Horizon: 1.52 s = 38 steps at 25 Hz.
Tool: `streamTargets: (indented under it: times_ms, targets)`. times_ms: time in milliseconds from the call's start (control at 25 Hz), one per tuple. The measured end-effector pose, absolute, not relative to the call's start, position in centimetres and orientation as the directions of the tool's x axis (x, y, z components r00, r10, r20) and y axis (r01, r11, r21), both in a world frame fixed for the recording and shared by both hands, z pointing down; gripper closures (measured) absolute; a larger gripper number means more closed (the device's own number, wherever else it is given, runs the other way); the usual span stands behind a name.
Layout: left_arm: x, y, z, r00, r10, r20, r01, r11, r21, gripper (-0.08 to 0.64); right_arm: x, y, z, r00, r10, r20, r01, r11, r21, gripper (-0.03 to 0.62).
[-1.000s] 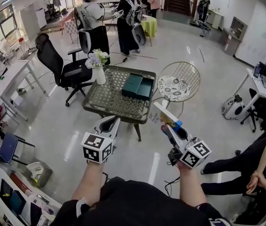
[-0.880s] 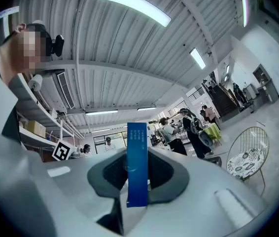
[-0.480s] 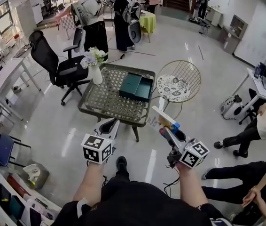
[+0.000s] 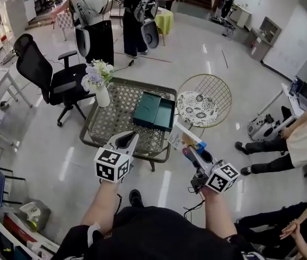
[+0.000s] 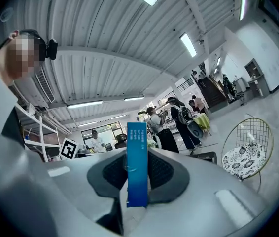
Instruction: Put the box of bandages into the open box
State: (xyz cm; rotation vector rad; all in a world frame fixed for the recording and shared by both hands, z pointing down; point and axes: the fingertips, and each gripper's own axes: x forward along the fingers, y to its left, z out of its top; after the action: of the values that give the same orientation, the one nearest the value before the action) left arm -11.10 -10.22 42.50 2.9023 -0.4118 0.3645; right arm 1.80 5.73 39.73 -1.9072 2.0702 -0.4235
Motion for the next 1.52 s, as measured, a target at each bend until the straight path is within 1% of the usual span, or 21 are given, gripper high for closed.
streamTargets:
  times_ms: [160, 320, 640, 960, 1200, 1320, 1520]
  targets:
    - [-10.2, -13.7, 43.0, 0.938, -0.22, 0.268, -0.272, -0.946, 0.175, 0.53, 1.8, 1.6, 39.9, -0.071, -0.997, 0.004, -0.896, 0.062, -0.44, 0.505]
    - [-10.3, -16.7, 42.2, 0.943, -0.226, 0.244, -0.274, -0.944, 0.183, 0.53, 1.4, -1.2, 39.3, -0.08, -0.997, 0.014, -0.902, 0.066, -0.428, 0.505]
    - [-11.5, -19.5, 43.5, 0.937, -0.234, 0.261, -0.297, -0.925, 0.238, 0.53, 2.7, -3.0, 39.9, -0.044, -0.997, 0.061, -0.9, 0.013, -0.436, 0.505]
    - [-10.3, -21.9, 44.2, 0.924, -0.254, 0.288, -0.326, -0.915, 0.239, 0.53, 5.4, -5.4, 41.6, -0.055, -0.995, 0.088, -0.886, 0.008, -0.464, 0.505]
    - [-6.8, -23.3, 45.4, 0.897, -0.27, 0.35, -0.359, -0.907, 0.219, 0.53, 9.9, -8.0, 43.8, -0.093, -0.991, 0.092, -0.86, 0.034, -0.508, 0.505]
    - [-4.3, -24.0, 46.2, 0.876, -0.307, 0.372, -0.401, -0.891, 0.21, 0.529, 12.8, -9.3, 45.3, -0.134, -0.986, 0.095, -0.841, 0.062, -0.538, 0.505]
    - [3.2, -25.8, 45.9, 0.854, -0.376, 0.36, -0.468, -0.858, 0.214, 0.531, 21.0, -11.1, 45.7, -0.187, -0.976, 0.11, -0.84, 0.101, -0.533, 0.505]
